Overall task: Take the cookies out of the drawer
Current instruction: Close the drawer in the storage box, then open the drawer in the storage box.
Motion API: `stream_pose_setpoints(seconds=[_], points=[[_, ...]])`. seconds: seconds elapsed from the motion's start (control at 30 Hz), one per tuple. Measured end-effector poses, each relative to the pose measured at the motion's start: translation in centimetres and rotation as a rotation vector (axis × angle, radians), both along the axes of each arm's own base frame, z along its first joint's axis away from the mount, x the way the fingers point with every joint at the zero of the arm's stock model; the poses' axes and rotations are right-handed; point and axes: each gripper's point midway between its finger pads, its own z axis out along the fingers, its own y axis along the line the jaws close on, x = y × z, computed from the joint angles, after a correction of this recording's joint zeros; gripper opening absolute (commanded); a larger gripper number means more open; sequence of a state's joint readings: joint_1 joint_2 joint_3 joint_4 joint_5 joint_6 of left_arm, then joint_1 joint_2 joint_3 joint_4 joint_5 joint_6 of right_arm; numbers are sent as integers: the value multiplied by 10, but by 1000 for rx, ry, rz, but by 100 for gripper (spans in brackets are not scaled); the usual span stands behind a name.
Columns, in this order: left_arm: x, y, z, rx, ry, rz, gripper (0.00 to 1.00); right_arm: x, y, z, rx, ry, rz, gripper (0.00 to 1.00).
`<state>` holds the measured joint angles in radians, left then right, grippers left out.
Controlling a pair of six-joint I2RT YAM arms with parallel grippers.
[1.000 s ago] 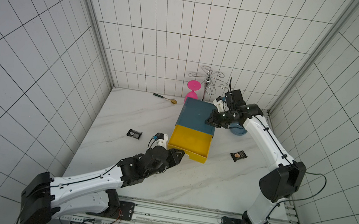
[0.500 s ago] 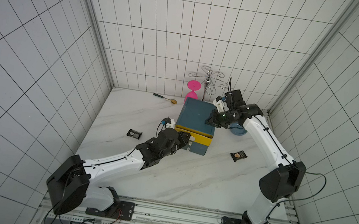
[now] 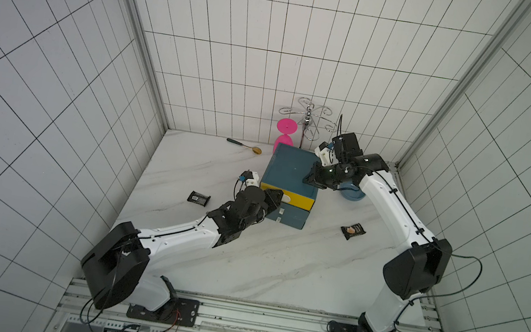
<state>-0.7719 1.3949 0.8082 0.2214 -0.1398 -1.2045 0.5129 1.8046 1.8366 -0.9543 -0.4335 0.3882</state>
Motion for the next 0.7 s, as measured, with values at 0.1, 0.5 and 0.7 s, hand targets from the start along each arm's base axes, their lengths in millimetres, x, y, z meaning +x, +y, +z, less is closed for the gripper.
stream_pose_setpoints(seconds=[0.1, 0.5, 0.7], points=[[-19, 7, -16, 0, 33, -11, 56, 0, 0, 0, 1, 0, 0, 0], [-62, 10, -75, -51, 142, -50, 69, 0, 1, 0, 2, 2, 2, 0], [-43, 3, -96, -94, 161, -25, 67, 0, 0, 0, 2, 1, 4, 0]])
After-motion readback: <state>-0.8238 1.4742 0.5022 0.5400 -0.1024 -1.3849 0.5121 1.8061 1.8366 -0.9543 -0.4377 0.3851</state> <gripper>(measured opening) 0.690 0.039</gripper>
